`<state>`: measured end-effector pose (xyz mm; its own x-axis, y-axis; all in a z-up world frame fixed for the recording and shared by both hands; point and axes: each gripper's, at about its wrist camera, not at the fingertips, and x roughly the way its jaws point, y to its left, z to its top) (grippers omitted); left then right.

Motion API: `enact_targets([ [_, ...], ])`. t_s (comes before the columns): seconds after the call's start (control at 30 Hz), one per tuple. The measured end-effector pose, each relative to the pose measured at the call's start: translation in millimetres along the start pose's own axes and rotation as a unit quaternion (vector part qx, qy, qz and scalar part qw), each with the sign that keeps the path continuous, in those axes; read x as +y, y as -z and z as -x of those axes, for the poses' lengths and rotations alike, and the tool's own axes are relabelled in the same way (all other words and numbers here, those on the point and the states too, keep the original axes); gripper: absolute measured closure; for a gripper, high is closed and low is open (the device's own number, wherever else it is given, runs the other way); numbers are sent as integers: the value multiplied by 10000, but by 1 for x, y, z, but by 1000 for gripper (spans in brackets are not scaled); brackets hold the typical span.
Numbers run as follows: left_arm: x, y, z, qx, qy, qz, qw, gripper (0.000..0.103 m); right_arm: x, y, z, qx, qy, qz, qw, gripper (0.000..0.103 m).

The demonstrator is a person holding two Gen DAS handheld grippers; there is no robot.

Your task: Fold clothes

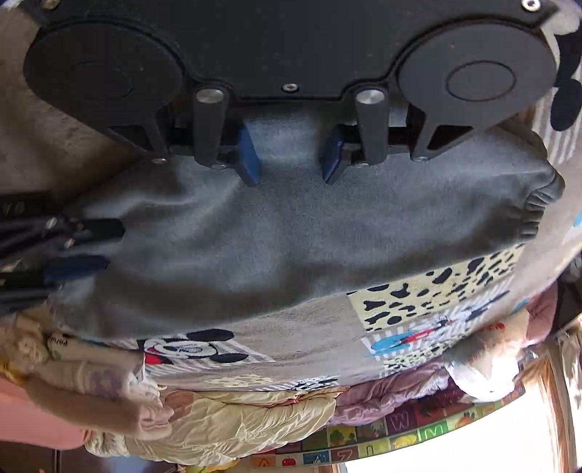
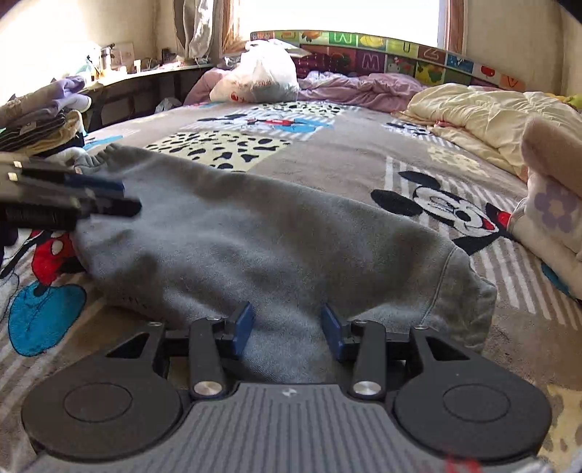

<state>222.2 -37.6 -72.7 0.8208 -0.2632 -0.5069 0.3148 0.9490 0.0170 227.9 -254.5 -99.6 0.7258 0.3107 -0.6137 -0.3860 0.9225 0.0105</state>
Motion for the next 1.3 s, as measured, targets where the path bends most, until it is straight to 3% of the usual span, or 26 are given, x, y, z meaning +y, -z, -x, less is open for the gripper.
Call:
enact_targets([
  [0.07,-11,2,-3,11,40,-39,10000,71,2,-7,15,-83,57,17,9999,64],
  [0.17,-26,5,-10,36,104,-43,9999,71,1,-11,35,-591,132,22,9982,64],
  [0.23,-33,17,-25,265,165,-129,9994,71,-10,-8,25,-333,331,-183,9987,61],
  [0.33,-32,14,-26,547,273,-16,9981,71,-34,8,9,-199,152,-622,9977,62],
  [0.4,-24,5,-12,490,325,183,9981,70,-33,4,20,-412,227,-674,9966,75],
  [0.43,-20,3,-2,286,325,259,9987,66,-33,3,26,-547,287,-688,9957,74],
  [0.47,-14,3,8,173,264,354,9989,54,-35,4,28,-552,370,-738,9951,70],
  [0.5,-4,5,17,115,157,512,9985,53,-37,4,30,-557,453,-788,9943,60],
  [0.57,22,10,34,0,-65,1075,9942,54,-47,10,23,-370,409,-993,9935,56],
  [0.7,83,24,53,-159,-361,2458,9685,53,-62,21,31,-533,57,-1478,9876,56],
  [0.8,118,34,55,-234,-375,3312,9425,53,-73,31,51,-1008,-322,-2113,9717,54],
  [0.9,153,44,57,-306,-386,4140,9090,51,-79,52,58,-1297,-382,-2457,9599,52],
  [1.03,199,57,59,-399,-395,5190,8529,46,-88,60,52,-1361,-507,-2707,9516,52],
  [1.17,205,65,47,-353,-162,5506,8339,46,-91,55,36,-1185,-382,-2679,9554,50],
  [1.3,199,64,32,-257,-46,5593,8286,45,-94,54,30,-1125,-383,-2700,9555,50],
])
